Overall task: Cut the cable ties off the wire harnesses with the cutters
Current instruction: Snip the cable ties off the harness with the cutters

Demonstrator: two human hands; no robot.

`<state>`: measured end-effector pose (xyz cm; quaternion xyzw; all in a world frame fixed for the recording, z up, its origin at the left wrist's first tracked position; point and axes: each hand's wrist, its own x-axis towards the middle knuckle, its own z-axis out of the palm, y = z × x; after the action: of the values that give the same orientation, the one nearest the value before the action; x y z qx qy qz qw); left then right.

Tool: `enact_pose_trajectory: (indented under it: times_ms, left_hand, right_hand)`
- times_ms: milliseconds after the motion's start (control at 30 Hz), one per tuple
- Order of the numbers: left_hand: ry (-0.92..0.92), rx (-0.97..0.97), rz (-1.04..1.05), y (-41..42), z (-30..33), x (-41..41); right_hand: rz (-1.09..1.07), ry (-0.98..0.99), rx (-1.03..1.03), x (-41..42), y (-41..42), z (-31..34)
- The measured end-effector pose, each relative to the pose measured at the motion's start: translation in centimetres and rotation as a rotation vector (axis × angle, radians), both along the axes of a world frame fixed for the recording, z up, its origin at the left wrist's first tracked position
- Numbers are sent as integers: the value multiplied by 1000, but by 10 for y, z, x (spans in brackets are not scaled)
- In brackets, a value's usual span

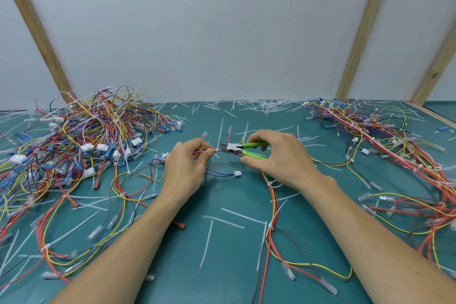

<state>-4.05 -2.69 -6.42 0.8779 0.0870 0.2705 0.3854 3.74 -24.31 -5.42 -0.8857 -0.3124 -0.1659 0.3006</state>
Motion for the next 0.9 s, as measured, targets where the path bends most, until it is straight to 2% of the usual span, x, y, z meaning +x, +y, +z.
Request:
enact_pose_trajectory:
  times_ms: [900]
  left_hand:
    - [2,-36,-38,3,-2,2]
  right_hand:
    - [39,14,-4,-6,1,7]
